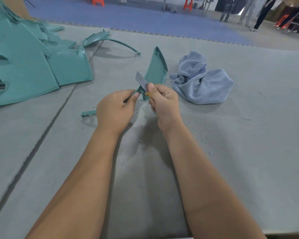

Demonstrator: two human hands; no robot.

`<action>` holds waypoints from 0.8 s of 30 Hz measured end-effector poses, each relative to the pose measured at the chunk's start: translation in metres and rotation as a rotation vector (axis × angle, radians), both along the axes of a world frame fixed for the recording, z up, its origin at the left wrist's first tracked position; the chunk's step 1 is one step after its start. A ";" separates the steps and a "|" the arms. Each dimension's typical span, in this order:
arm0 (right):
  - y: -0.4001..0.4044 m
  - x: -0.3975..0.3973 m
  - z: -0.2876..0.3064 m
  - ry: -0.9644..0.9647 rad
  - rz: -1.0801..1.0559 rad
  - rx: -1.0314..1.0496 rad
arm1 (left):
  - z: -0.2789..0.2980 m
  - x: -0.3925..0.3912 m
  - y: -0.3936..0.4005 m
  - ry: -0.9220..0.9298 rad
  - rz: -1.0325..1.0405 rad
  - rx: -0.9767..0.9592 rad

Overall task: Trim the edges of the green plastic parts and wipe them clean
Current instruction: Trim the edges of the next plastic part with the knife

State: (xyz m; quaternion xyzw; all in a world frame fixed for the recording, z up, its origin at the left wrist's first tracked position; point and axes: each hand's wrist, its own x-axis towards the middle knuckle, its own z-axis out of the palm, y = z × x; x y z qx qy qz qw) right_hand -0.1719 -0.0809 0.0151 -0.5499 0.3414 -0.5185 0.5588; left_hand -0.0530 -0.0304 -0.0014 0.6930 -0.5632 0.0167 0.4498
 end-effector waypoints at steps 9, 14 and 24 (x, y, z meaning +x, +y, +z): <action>-0.027 -0.033 0.007 -0.162 -0.259 0.059 | 0.000 0.001 0.005 0.012 -0.015 -0.026; -0.026 -0.030 0.020 -0.038 -0.223 0.049 | -0.001 0.000 0.004 -0.039 -0.002 -0.027; -0.031 -0.020 0.055 -0.023 -0.261 0.010 | -0.003 0.003 0.002 -0.046 -0.041 -0.049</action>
